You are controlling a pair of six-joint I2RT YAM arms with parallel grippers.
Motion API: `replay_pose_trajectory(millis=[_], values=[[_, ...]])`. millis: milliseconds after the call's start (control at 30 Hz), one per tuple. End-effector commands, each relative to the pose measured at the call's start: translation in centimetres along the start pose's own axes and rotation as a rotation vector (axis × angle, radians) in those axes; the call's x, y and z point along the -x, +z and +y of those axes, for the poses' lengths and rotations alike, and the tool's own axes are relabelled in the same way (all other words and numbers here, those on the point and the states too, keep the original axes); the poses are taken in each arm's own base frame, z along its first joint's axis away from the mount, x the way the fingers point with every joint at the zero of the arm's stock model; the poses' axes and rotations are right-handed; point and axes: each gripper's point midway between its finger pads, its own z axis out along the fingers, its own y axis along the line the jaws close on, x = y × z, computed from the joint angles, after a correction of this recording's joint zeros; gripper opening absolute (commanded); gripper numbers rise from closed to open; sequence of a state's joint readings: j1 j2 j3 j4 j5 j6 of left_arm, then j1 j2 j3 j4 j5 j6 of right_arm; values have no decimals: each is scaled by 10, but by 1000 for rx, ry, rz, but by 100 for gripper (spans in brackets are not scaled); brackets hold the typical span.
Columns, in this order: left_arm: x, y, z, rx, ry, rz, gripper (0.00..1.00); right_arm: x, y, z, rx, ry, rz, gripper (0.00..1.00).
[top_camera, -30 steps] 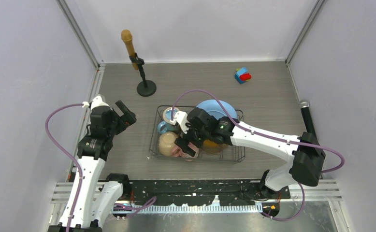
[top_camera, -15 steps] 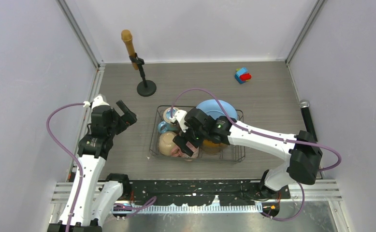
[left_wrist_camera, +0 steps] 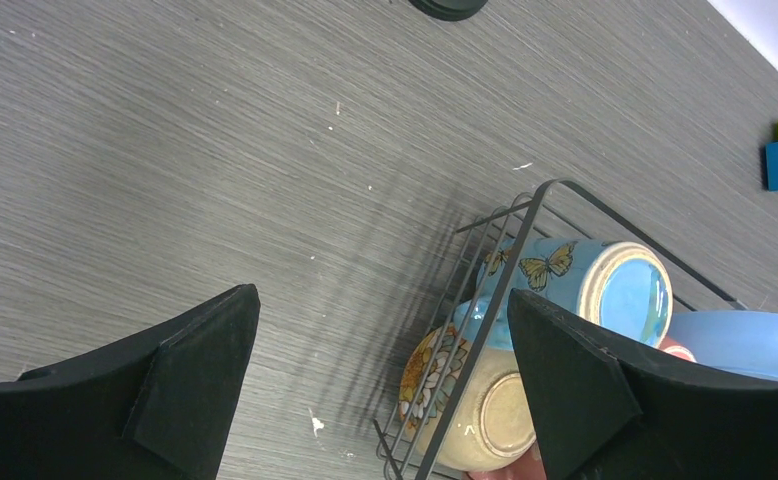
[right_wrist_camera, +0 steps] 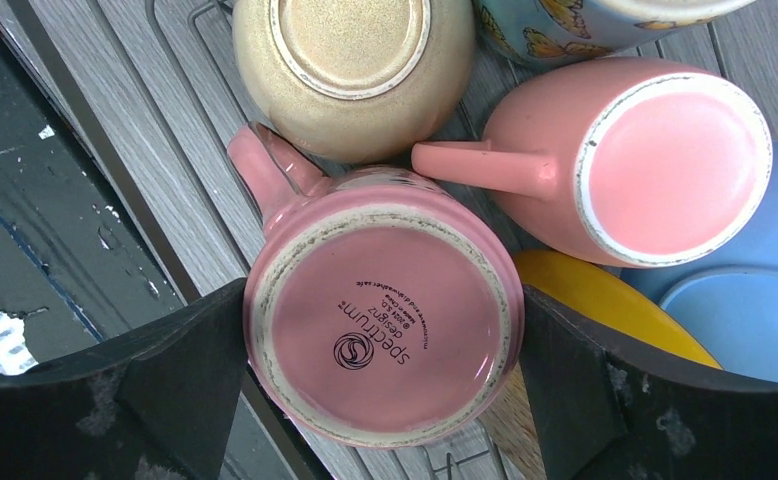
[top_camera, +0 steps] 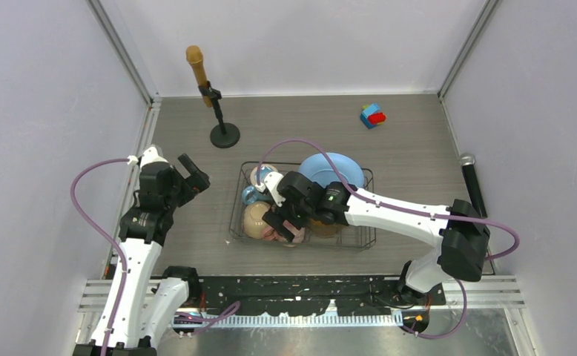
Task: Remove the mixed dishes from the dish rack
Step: Pick up the cup from the dish rack.
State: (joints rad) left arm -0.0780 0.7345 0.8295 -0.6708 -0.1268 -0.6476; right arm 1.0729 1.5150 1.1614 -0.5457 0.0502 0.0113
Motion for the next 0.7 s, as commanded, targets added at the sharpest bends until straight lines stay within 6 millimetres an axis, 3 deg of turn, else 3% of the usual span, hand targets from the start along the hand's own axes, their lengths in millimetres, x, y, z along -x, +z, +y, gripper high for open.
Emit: replay_pose_trajectory(millis=[0, 167, 300, 367, 500, 667], values=[[9, -5, -5, -22, -10, -31, 99, -41, 19, -10, -75, -11, 158, 90], [11, -6, -6, -28, -14, -37, 99, -26, 9, -4, -42, -10, 106, 69], [12, -7, -10, -42, -15, -40, 99, -8, -2, -2, -30, 5, 55, 36], [12, -7, -12, -53, -17, -40, 99, 4, -9, -1, -24, 13, 21, 25], [12, -9, -21, -103, -13, -36, 99, 25, -23, -4, -45, 28, -34, 13], [9, -16, -38, -214, 5, -25, 99, 46, -39, -5, -42, 19, -124, 4]])
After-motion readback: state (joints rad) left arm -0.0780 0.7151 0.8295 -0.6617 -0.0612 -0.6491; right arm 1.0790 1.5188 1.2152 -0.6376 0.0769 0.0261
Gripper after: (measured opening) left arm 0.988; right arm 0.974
